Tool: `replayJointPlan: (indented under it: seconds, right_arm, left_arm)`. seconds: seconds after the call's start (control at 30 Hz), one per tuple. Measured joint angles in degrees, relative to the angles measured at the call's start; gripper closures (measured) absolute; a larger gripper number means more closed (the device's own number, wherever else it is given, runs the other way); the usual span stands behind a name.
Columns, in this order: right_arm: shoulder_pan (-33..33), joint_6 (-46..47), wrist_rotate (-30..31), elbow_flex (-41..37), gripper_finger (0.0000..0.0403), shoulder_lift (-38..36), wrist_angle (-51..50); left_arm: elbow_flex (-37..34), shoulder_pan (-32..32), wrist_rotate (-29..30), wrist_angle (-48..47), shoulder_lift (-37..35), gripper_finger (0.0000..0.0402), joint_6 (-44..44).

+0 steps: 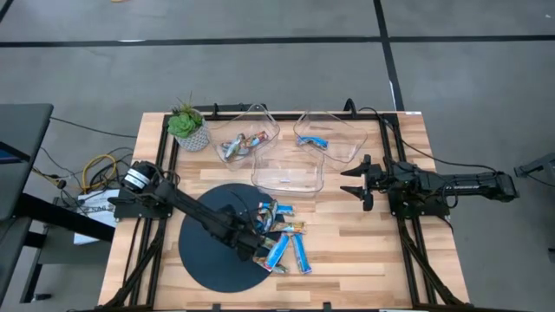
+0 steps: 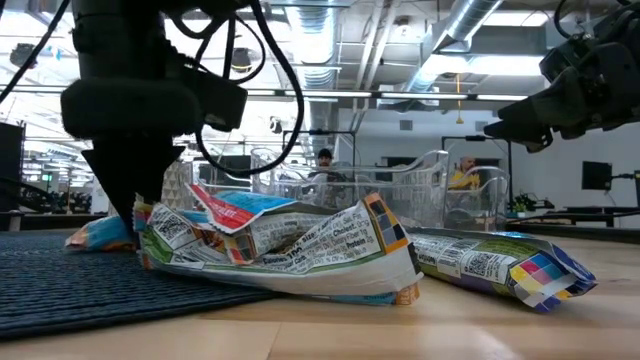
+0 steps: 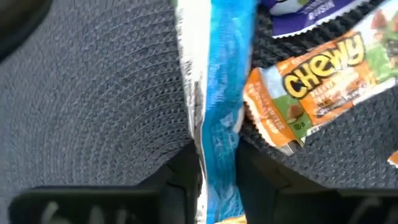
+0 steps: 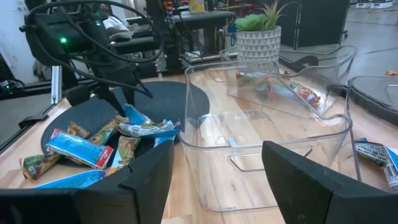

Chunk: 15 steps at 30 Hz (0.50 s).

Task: Pick and place Granola Bars by type
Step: Put the yellow granola bar into the middle transparent bin

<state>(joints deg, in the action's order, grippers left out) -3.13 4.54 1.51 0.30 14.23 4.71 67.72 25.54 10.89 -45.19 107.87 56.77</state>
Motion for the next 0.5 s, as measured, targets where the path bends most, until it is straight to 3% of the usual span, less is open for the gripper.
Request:
replayJointPlan:
  seconds: [0.27, 0.5]
  right_arm:
    - [0.0, 0.0, 0.0, 0.0, 0.0163, 0.0, 0.0]
    - [0.0, 0.0, 0.0, 0.0, 0.0163, 0.0, 0.0]
  left_arm:
    - [0.0, 2.2, 7.4, 3.9, -3.1, 0.034, -8.0]
    - [0.0, 3.5, 21.0, 10.1, -6.8, 0.0339, -16.3]
